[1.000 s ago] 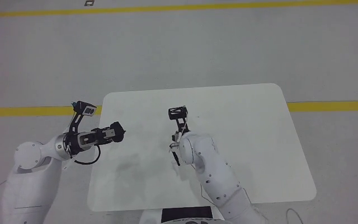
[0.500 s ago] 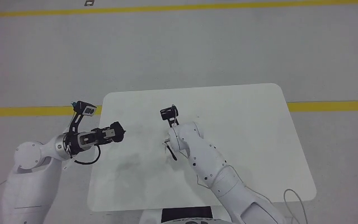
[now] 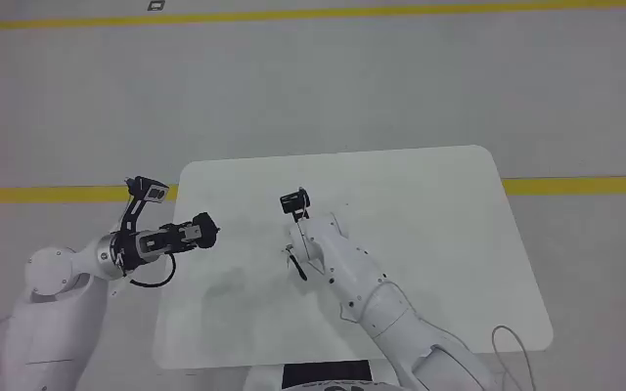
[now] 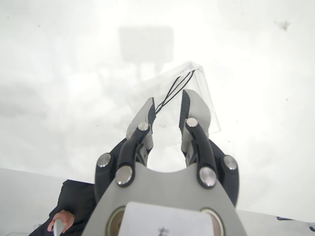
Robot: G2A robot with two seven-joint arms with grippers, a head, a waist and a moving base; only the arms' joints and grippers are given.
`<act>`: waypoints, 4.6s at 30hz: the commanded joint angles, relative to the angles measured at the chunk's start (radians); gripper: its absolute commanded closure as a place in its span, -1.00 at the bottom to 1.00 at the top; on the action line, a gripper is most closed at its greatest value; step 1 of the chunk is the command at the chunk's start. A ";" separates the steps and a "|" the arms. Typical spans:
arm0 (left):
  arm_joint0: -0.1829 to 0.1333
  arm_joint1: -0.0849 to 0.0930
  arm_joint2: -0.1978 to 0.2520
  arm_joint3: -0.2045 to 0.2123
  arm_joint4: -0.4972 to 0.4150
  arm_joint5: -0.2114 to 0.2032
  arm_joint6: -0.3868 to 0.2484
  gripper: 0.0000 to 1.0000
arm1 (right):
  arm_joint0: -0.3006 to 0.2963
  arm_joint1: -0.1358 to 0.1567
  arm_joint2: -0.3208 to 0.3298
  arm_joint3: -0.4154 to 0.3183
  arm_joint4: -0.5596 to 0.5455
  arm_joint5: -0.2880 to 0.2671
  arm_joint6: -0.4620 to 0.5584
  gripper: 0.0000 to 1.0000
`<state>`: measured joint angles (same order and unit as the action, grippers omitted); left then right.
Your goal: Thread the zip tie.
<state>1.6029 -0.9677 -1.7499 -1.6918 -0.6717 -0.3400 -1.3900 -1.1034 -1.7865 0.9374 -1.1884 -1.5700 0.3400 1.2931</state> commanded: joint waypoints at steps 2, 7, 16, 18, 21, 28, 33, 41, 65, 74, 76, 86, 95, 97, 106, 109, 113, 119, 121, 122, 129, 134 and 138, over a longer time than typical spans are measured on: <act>0.000 0.000 0.000 0.000 0.000 0.000 0.000 1.00 | 0.002 -0.009 0.005 0.018 0.000 0.000 -0.008 0.52; 0.000 0.000 0.000 0.000 0.000 0.000 0.000 1.00 | 0.010 -0.022 0.011 0.050 0.000 0.000 -0.020 0.64; 0.000 0.000 0.000 0.000 0.000 0.000 0.000 1.00 | 0.020 -0.038 0.025 0.092 0.000 0.000 -0.035 0.84; 0.000 0.000 0.000 0.000 0.000 0.000 0.000 1.00 | 0.021 -0.041 0.028 0.101 0.000 0.000 -0.037 0.84; 0.000 0.000 0.000 0.000 0.000 0.000 0.000 1.00 | 0.024 -0.044 0.032 0.113 0.000 0.000 -0.039 0.82; 0.000 0.000 0.000 0.000 0.000 0.000 0.000 1.00 | 0.026 -0.047 0.043 0.126 0.000 0.000 -0.044 0.86; 0.000 0.000 0.000 0.000 0.000 0.000 0.000 1.00 | 0.032 -0.049 0.044 0.140 0.000 0.000 -0.042 0.86; 0.000 0.000 0.000 0.000 0.000 0.000 0.000 1.00 | 0.041 -0.051 0.046 0.157 0.000 0.000 -0.036 0.82; 0.000 0.000 0.000 0.000 0.000 0.000 0.000 1.00 | 0.039 -0.026 0.052 0.138 0.000 0.000 -0.026 0.74; 0.000 0.000 0.000 0.000 0.000 0.000 0.000 1.00 | 0.050 -0.028 0.052 0.159 0.000 0.000 -0.021 0.70; 0.000 0.000 0.000 0.000 0.000 0.000 0.000 1.00 | 0.053 -0.030 0.051 0.166 0.000 0.000 -0.021 0.68; 0.000 0.000 0.000 0.000 0.000 0.000 0.000 1.00 | 0.062 -0.039 0.055 0.194 0.000 0.000 -0.025 0.78; 0.000 0.000 0.000 0.000 0.000 0.000 0.000 1.00 | 0.065 -0.047 0.064 0.200 0.000 0.000 -0.034 1.00; 0.000 0.000 0.000 0.000 0.000 0.000 0.000 1.00 | 0.059 -0.047 0.069 0.183 0.000 0.000 -0.038 1.00; 0.000 0.000 0.000 0.000 0.000 0.000 0.000 1.00 | 0.010 -0.022 0.075 0.057 0.000 0.000 -0.024 1.00; 0.000 0.000 0.000 0.000 0.000 0.000 0.000 1.00 | -0.018 -0.008 0.077 -0.006 0.000 0.000 -0.018 1.00; 0.000 0.000 0.000 0.000 0.000 0.000 0.000 1.00 | -0.071 0.009 0.093 -0.113 0.000 0.000 -0.019 1.00; 0.000 0.000 0.000 0.000 0.000 0.000 0.000 1.00 | -0.185 0.032 0.124 -0.304 0.000 0.000 -0.056 1.00; 0.000 0.000 0.000 0.000 0.000 0.000 0.000 1.00 | -0.225 0.036 0.132 -0.366 0.000 0.000 -0.078 1.00; 0.000 0.000 0.000 0.000 0.000 0.000 0.000 1.00 | -0.238 0.039 0.134 -0.393 0.000 0.000 -0.084 1.00; 0.000 0.000 0.000 0.000 0.000 0.000 0.000 1.00 | -0.342 0.072 0.121 -0.589 0.050 0.000 -0.136 1.00; 0.000 0.000 0.000 0.000 0.000 0.000 0.000 1.00 | -0.367 0.093 0.081 -0.625 0.181 0.000 -0.232 1.00; 0.000 0.000 0.000 0.000 0.000 0.000 0.000 1.00 | -0.372 0.104 0.058 -0.631 0.250 -0.035 -0.274 1.00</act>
<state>1.6029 -0.9677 -1.7499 -1.6918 -0.6717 -0.3400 -1.3900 -1.4743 -1.6843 0.9960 -1.8197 -1.3352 0.3205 1.0244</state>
